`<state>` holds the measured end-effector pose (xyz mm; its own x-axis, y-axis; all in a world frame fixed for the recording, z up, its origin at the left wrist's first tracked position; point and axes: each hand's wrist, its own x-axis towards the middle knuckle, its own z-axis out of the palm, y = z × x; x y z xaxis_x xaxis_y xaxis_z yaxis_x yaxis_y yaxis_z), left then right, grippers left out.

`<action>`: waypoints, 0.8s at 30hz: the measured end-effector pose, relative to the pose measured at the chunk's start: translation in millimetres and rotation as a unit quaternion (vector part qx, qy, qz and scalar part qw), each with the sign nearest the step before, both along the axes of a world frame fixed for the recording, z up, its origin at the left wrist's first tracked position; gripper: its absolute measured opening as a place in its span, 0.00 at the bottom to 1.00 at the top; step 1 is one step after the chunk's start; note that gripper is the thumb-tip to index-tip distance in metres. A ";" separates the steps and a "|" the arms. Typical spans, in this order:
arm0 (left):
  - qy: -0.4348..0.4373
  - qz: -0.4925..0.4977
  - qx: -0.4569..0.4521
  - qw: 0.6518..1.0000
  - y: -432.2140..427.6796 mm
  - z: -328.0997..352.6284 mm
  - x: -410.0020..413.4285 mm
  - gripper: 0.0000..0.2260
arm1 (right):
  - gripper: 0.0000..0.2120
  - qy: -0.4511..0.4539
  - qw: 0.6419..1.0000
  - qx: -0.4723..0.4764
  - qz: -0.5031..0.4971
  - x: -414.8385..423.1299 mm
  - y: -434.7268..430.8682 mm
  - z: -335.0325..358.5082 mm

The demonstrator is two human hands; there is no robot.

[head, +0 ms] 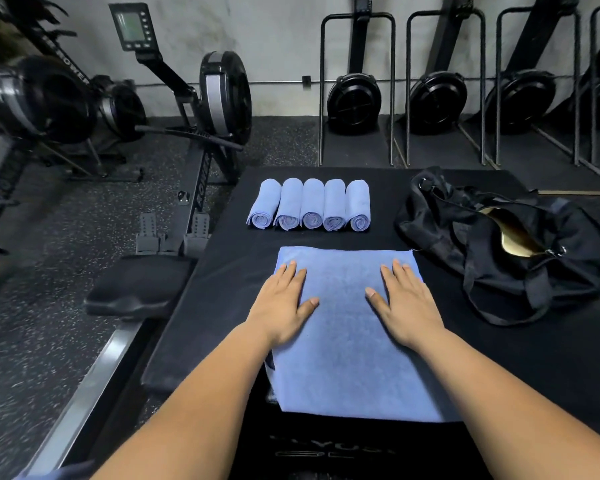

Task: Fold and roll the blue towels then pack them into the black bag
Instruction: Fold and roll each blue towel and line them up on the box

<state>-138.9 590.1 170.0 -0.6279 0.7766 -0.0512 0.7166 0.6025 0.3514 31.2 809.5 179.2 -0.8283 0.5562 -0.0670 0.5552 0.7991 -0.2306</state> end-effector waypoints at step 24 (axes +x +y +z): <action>-0.104 0.050 0.209 0.971 -144.2 -1.7 88.4 0.07 | 0.38 0.028 0.990 0.044 0.135 36.6 -116.0 -15.4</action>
<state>-50.6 445.9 168.3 -0.7106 0.6932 0.1209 0.5493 0.4391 0.7110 67.7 693.5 163.9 -0.9483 0.3166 0.0224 0.3079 0.9347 -0.1776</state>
